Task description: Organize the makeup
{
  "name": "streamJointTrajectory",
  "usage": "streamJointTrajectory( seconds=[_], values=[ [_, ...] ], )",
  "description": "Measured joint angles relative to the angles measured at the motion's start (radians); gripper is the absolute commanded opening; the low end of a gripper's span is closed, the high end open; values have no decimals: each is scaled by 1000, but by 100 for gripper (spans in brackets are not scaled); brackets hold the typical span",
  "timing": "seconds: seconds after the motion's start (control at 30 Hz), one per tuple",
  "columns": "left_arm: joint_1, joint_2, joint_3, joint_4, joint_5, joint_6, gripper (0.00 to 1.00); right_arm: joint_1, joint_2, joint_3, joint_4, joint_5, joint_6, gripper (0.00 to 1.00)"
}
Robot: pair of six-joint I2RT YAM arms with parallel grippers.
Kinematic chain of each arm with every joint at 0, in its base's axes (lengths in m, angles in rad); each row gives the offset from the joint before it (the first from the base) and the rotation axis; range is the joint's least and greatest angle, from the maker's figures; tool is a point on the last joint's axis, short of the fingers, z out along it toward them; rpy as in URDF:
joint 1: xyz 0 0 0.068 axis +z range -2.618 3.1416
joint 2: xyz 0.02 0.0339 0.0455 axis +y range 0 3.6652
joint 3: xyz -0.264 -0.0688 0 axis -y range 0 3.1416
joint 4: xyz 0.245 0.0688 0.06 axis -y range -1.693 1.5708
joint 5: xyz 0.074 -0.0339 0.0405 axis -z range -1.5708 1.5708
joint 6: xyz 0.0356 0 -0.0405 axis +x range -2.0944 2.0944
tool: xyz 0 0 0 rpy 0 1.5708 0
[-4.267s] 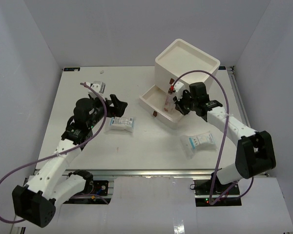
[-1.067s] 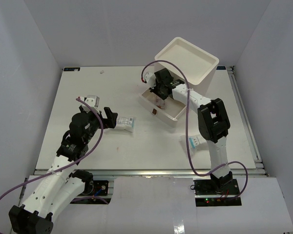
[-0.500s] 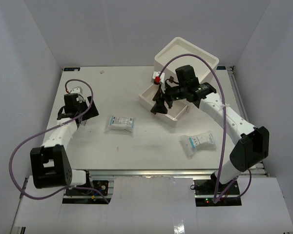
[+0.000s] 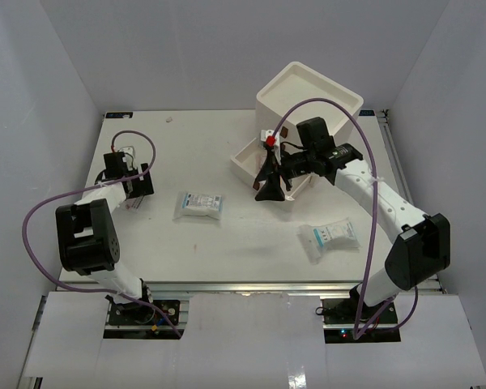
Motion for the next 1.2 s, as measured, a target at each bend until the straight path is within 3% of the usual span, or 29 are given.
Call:
streamJointTrajectory(
  seconds=[0.3,0.57,0.73,0.83,0.93,1.07,1.2],
  values=[
    [20,73,32,23,36,89,97,-11,-35,-28,3,-16,-10,74],
    [25,96,32,22,89,106,85,-21,-35,-41,3,-16,-10,74],
    [27,97,36,13,103,107,61,-22,-35,-41,3,-17,-10,74],
    [27,100,44,2,109,97,39,-23,-37,-41,4,-17,-10,74],
    [28,100,48,-4,119,70,25,-28,-43,-44,4,-19,-10,74],
    [30,88,57,-28,202,-17,11,-41,-54,-45,6,-20,-6,74],
    [24,11,59,-39,369,-180,8,-56,-73,-53,14,-18,-3,74]
  ],
)
